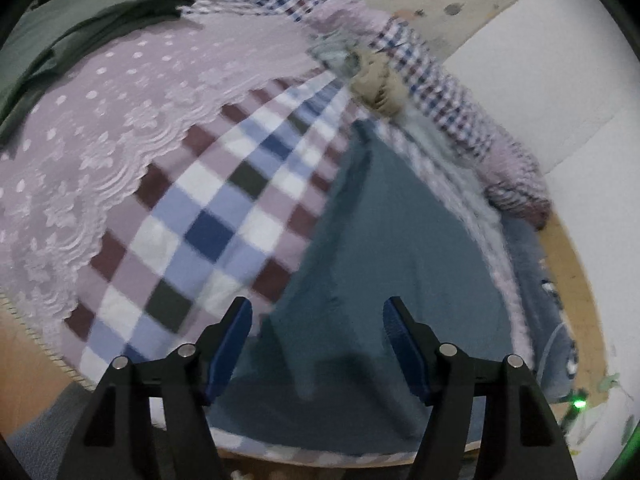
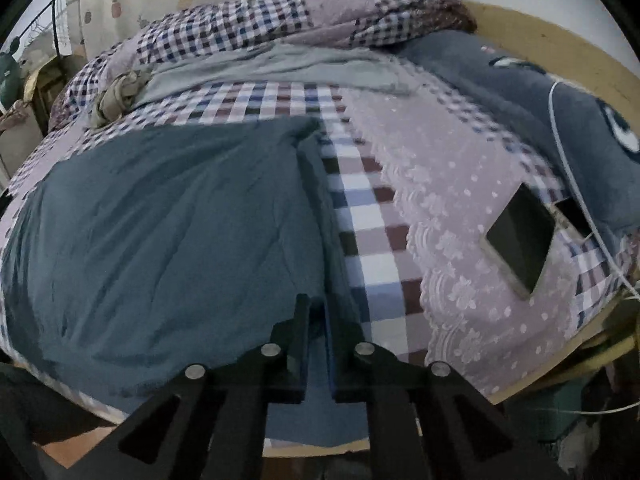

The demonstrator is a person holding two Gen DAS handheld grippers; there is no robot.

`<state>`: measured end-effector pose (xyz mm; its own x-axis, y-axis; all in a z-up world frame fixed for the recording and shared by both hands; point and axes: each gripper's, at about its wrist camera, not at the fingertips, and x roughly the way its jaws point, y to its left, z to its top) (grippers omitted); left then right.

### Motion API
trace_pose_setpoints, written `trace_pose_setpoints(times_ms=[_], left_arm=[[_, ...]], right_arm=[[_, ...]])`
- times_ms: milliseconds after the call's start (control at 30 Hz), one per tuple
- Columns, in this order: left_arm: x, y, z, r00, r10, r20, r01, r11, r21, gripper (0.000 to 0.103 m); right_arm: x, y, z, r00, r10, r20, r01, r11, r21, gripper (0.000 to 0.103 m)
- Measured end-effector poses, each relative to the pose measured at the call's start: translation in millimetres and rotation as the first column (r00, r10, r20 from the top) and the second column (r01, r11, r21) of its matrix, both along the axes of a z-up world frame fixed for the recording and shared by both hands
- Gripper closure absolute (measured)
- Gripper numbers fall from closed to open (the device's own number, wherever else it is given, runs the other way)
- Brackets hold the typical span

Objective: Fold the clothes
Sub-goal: 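Lower the teal shirt onto the bedding and open both tools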

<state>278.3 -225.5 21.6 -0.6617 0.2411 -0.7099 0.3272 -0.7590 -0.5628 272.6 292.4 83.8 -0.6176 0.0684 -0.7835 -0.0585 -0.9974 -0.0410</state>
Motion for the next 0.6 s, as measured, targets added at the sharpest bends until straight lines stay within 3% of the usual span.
trace_pose_setpoints(times_ms=[133, 333, 600], left_arm=[[2.5, -4.2, -8.4, 0.999, -0.002, 0.051, 0.003, 1.0, -0.025, 0.031], [9.8, -13.1, -20.6, 0.994, -0.003, 0.11, 0.007, 0.999, -0.036, 0.031], [20.1, -3.7, -35.5, 0.983, -0.055, 0.175, 0.061, 0.998, -0.032, 0.031]], right_arm=[[1.2, -11.4, 15.1, 0.996, -0.005, -0.085, 0.006, 1.0, 0.015, 0.061], [-0.8, -32.4, 37.4, 0.979, -0.025, -0.203, 0.038, 0.997, 0.063, 0.038], [-6.4, -57.8, 53.4, 0.964, 0.003, -0.265, 0.01, 0.999, 0.047, 0.034]])
